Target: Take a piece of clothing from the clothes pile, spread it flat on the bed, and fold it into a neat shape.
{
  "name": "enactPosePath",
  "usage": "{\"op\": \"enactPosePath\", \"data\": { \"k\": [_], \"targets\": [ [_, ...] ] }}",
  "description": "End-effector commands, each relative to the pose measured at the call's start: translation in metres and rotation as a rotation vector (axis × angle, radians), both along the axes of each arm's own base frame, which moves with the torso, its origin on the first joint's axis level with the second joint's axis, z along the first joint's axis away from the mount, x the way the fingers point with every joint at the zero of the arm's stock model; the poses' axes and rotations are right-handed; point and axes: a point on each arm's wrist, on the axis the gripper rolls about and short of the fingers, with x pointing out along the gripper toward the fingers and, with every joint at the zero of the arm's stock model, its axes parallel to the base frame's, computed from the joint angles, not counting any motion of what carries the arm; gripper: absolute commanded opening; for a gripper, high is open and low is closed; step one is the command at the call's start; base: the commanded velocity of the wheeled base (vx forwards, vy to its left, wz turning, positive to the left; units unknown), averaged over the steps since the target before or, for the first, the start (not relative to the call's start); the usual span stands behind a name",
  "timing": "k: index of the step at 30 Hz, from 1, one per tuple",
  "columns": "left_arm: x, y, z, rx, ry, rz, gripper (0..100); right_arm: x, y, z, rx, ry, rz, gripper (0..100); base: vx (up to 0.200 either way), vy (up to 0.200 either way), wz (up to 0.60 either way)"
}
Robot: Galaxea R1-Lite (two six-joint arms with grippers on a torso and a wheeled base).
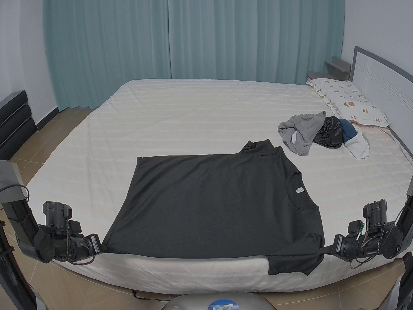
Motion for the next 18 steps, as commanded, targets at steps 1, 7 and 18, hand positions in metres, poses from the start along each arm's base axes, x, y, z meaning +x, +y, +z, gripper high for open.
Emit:
{"op": "enactPosePath", "data": {
  "k": [1,7,18],
  "targets": [
    [-0.008,0.0,-0.001,0.019,0.014,-0.018,0,-0.007,0.0,-0.001,-0.012,0.012,0.012,0,0.0,0.0,0.0],
    [-0.014,0.0,0.003,0.047,0.001,-0.048,0,-0.017,-0.001,0.003,-0.047,-0.013,0.048,0,0.0,0.0,0.0],
    [-0.029,0.001,-0.001,0.132,0.027,-0.124,0,-0.029,-0.001,0.004,-0.108,-0.009,0.065,0,0.0,0.0,0.0]
  ]
}}
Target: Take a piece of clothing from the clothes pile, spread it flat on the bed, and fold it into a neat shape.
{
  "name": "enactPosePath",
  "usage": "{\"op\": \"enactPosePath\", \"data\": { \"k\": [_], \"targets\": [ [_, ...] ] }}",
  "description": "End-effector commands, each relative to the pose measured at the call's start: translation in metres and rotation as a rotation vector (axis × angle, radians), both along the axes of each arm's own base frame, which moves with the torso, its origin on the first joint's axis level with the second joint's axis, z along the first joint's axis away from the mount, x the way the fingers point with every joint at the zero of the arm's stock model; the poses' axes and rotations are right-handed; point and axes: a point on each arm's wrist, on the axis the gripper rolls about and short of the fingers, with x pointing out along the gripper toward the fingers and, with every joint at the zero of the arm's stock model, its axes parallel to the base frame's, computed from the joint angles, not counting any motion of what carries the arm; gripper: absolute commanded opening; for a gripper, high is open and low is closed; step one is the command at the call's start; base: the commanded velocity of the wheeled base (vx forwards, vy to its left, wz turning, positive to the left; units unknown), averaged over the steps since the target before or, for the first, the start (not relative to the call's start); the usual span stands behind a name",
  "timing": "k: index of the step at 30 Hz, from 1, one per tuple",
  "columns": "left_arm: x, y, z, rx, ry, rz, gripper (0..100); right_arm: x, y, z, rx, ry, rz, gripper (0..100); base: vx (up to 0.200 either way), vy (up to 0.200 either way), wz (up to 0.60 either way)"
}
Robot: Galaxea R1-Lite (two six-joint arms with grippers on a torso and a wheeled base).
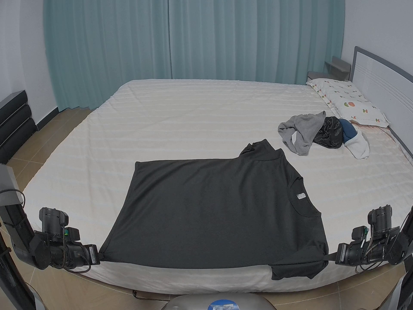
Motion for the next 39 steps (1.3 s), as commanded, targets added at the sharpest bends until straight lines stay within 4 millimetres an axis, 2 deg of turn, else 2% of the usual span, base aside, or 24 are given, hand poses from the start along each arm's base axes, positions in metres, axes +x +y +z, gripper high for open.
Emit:
{"op": "enactPosePath", "data": {
  "k": [1,14,22,33,39],
  "targets": [
    [-0.008,0.0,-0.002,0.034,0.015,-0.023,0,-0.006,0.0,-0.001,-0.018,0.006,0.018,0,0.0,0.0,0.0],
    [-0.025,-0.001,0.004,0.145,0.009,-0.093,0,-0.02,0.0,-0.004,-0.09,0.024,0.066,0,0.0,0.0,0.0],
    [-0.032,-0.001,0.003,0.192,0.024,-0.123,0,-0.025,0.0,0.001,-0.101,-0.003,0.083,0,0.0,0.0,0.0],
    [-0.046,-0.002,0.002,0.265,0.057,-0.17,0,-0.035,0.001,0.001,-0.123,0.052,0.127,0,0.0,0.0,0.0],
    [-0.05,-0.002,0.004,0.284,0.054,-0.181,0,-0.032,-0.001,0.003,-0.126,0.035,0.124,0,0.0,0.0,0.0]
  ]
}}
